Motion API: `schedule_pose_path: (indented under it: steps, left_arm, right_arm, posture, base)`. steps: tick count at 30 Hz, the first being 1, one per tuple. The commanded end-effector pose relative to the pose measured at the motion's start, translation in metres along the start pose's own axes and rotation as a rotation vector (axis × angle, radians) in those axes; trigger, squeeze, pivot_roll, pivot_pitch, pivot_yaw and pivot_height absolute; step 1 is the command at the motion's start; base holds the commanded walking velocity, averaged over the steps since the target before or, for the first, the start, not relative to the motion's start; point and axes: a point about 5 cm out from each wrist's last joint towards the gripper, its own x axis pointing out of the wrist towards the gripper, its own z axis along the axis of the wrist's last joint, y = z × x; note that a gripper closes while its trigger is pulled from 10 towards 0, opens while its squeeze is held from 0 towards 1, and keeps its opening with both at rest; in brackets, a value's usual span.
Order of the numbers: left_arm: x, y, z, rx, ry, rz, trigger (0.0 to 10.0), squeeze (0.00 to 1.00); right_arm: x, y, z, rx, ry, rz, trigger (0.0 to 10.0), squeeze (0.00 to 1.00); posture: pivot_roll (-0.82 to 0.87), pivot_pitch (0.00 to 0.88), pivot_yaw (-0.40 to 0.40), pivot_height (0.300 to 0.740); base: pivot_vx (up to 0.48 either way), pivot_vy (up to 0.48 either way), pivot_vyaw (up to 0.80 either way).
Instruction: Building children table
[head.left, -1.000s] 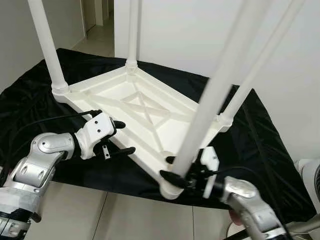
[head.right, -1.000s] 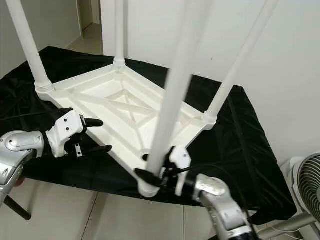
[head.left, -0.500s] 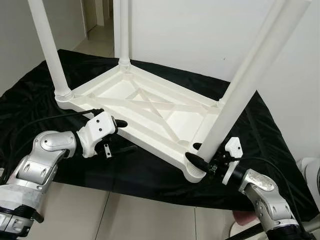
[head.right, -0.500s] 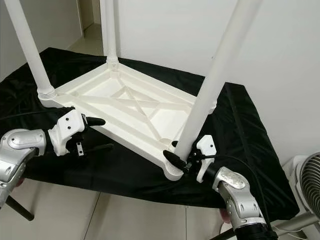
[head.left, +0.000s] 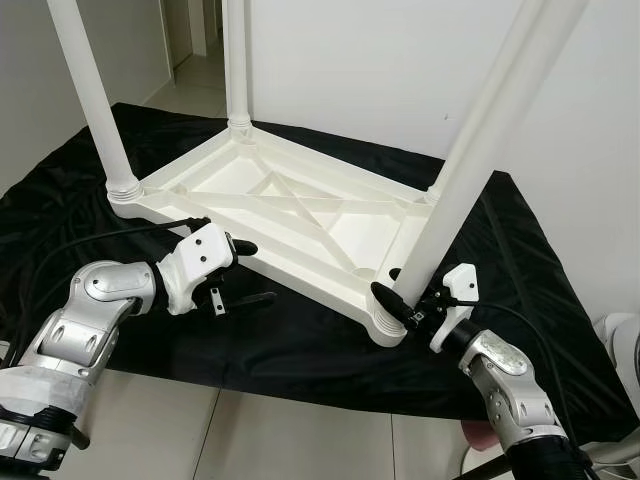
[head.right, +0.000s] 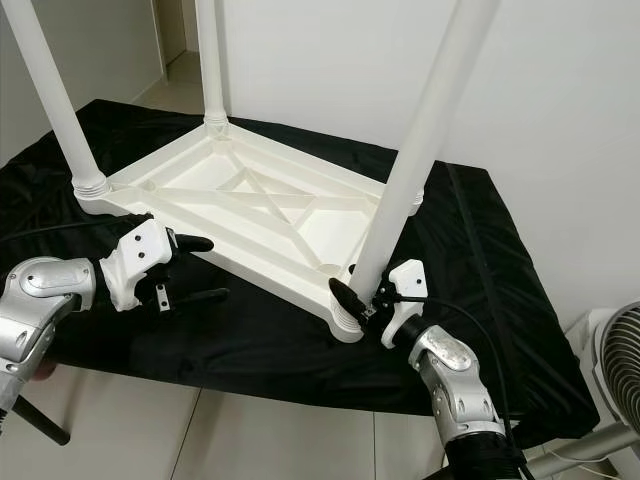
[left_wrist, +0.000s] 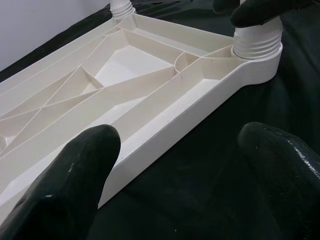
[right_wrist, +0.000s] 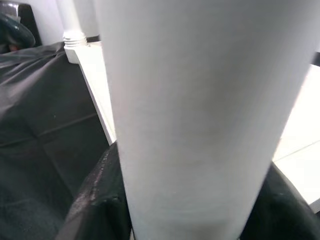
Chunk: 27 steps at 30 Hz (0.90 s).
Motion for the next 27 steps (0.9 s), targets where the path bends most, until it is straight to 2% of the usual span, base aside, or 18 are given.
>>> schedule_pose_path:
  steps: [1, 4, 5, 6, 8, 9, 11, 16, 20, 24, 27]
  left_arm:
    - [0.005, 0.001, 0.006, 0.006, -0.027, -0.006, 10.0, 0.00]
    - [0.007, 0.002, 0.007, 0.005, -0.034, -0.001, 10.0, 0.00]
    - [0.011, 0.003, 0.006, -0.004, -0.028, 0.001, 10.0, 0.00]
    - [0.011, 0.003, 0.006, -0.004, -0.028, 0.001, 10.0, 0.00]
    - [0.024, 0.005, 0.005, -0.055, -0.013, 0.010, 10.0, 0.00]
    - [0.024, 0.005, 0.005, -0.055, -0.013, 0.010, 10.0, 0.00]
    - [0.035, 0.007, 0.003, -0.073, 0.003, 0.018, 10.0, 0.00]
    - [0.041, 0.007, 0.005, -0.094, 0.000, -0.002, 10.0, 0.00]
    - [0.053, 0.007, 0.004, -0.087, 0.020, -0.045, 10.0, 0.00]
    - [0.077, 0.007, 0.002, -0.108, 0.071, -0.100, 10.0, 0.00]
    - [0.087, 0.006, -0.003, -0.122, 0.110, -0.097, 10.0, 0.00]
  right_arm:
    - [-0.007, -0.005, 0.004, -0.003, -0.020, -0.040, 10.0, 1.00]
    - [-0.009, -0.005, 0.006, -0.003, -0.039, -0.065, 10.0, 1.00]
    - [-0.011, -0.005, 0.009, 0.005, -0.058, -0.100, 10.0, 0.00]
    - [-0.011, -0.005, 0.009, 0.005, -0.058, -0.100, 10.0, 0.00]
    - [-0.016, -0.004, 0.014, 0.014, -0.097, -0.182, 10.0, 0.00]
    - [-0.016, -0.004, 0.014, 0.014, -0.097, -0.182, 10.0, 0.00]
    - [-0.020, -0.001, 0.020, 0.027, -0.125, -0.192, 10.0, 0.00]
    - [-0.025, 0.001, 0.022, 0.025, -0.128, -0.191, 10.0, 0.00]
    - [-0.036, 0.004, 0.018, 0.020, -0.097, -0.179, 10.0, 0.00]
    - [-0.050, 0.007, 0.018, -0.031, -0.035, -0.134, 10.0, 0.00]
    - [-0.053, 0.007, 0.020, -0.042, -0.027, -0.113, 10.0, 0.00]
  posture:
    - [-0.01, 0.013, -0.083, 0.740]
    - [-0.01, 0.013, -0.087, 0.740]
    - [-0.01, 0.011, -0.094, 0.740]
    - [-0.01, 0.011, -0.094, 0.740]
    - [-0.01, 0.010, -0.098, 0.740]
    - [-0.01, 0.010, -0.098, 0.740]
    - [-0.02, 0.009, -0.095, 0.740]
    - [-0.03, 0.010, -0.086, 0.740]
    - [-0.03, 0.009, -0.079, 0.740]
    - [-0.06, 0.004, -0.046, 0.740]
    - [-0.07, 0.001, -0.037, 0.740]
  base:
    - [0.000, 0.000, 0.00]
    - [0.000, 0.000, 0.00]
    - [0.000, 0.000, 0.00]
    - [0.000, 0.000, 0.00]
    - [0.000, 0.000, 0.00]
    - [0.000, 0.000, 0.00]
    - [0.000, 0.000, 0.00]
    - [0.000, 0.000, 0.00]
    - [0.000, 0.000, 0.00]
    - [0.000, 0.000, 0.00]
    - [0.000, 0.000, 0.00]
